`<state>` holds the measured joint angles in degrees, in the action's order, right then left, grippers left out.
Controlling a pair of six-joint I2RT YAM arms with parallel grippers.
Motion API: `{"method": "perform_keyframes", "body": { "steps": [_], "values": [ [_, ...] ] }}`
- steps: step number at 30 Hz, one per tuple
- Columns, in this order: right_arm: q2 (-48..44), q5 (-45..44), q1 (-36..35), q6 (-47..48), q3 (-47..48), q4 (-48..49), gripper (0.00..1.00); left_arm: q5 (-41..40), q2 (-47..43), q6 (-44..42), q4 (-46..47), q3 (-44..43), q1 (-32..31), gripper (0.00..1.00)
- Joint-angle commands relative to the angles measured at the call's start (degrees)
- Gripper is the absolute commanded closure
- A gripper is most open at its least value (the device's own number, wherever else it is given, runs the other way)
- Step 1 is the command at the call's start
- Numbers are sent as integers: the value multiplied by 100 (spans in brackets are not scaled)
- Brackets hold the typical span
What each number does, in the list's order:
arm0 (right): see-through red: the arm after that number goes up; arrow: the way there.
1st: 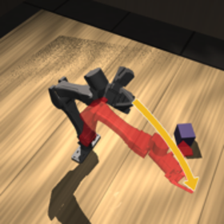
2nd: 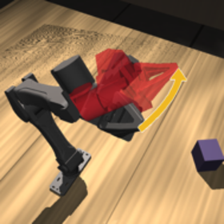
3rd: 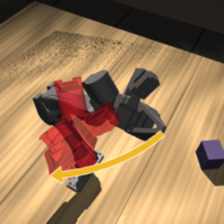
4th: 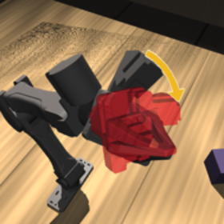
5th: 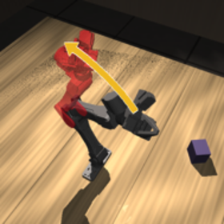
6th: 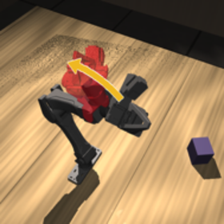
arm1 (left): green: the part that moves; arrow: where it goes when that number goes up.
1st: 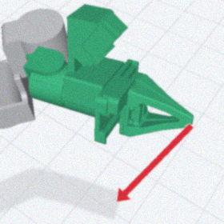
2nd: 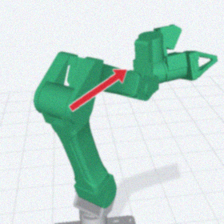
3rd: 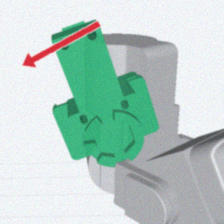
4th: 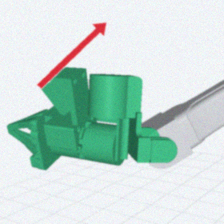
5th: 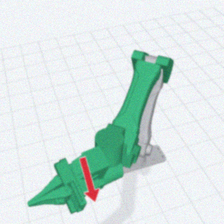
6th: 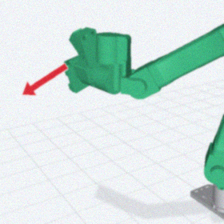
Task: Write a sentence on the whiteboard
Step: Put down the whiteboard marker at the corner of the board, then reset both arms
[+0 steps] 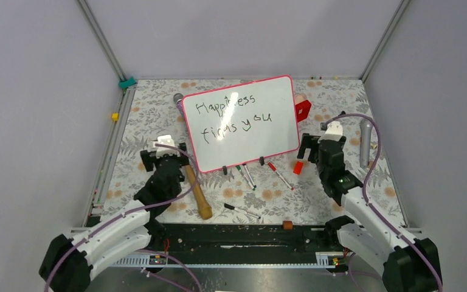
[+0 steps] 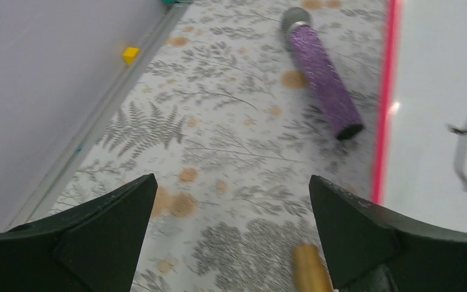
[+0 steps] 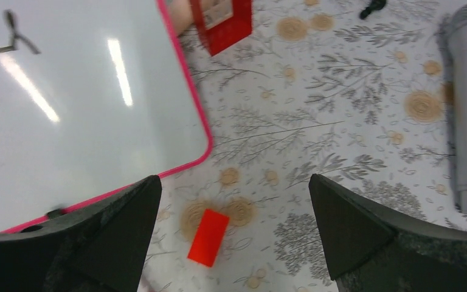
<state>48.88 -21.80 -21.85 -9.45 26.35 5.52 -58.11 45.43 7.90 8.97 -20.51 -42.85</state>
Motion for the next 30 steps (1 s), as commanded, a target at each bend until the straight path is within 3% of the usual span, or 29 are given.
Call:
{"method": "perform_keyframes", "body": {
  "steps": [1,3,5,8,10,13,15,16,18,21,22,25,27,30],
  "values": [
    [395,190,672,282,4,938,0,1811,-544,-1301,2416,823,1187,1],
    [664,267,961,328,-31,1174,1,1883,-340,-1601,3447,1226,1484,1],
    [986,514,1245,368,-136,1579,1,2163,122,-1326,3628,1212,1926,1],
    [1418,1039,1431,1228,-1202,3849,0,2383,1217,-985,4540,1353,2554,1],
    [1972,950,1507,1185,-1563,5263,1,2403,1781,-1052,5523,1529,2817,3],
    [3025,810,1553,1164,-1543,6304,1,2896,1919,-939,5426,1407,3088,5],
    [2806,793,1592,1101,-1068,4919,1,3226,2034,-827,4659,963,3252,8],
    [2862,1020,1714,1036,-943,4791,1,3431,2177,-866,4448,768,3310,11],
    [2927,1045,1805,981,-1119,5281,1,3623,2387,-912,4037,445,3318,18],
    [2931,1038,1807,980,-1118,5284,8,3512,2419,-733,3992,398,3434,19],
    [2922,1038,1807,980,-1118,5256,2,3527,2395,-557,4047,457,3516,19],
    [2912,1032,1804,980,-1131,5285,1,4246,2823,-454,6091,1398,3748,15],
    [2908,1029,1806,980,-1136,5289,0,4425,3184,-519,6846,1517,3784,14],
    [2912,1032,1809,980,-1144,5293,1,4634,3058,-553,6097,1251,3784,14]
  ]
}}
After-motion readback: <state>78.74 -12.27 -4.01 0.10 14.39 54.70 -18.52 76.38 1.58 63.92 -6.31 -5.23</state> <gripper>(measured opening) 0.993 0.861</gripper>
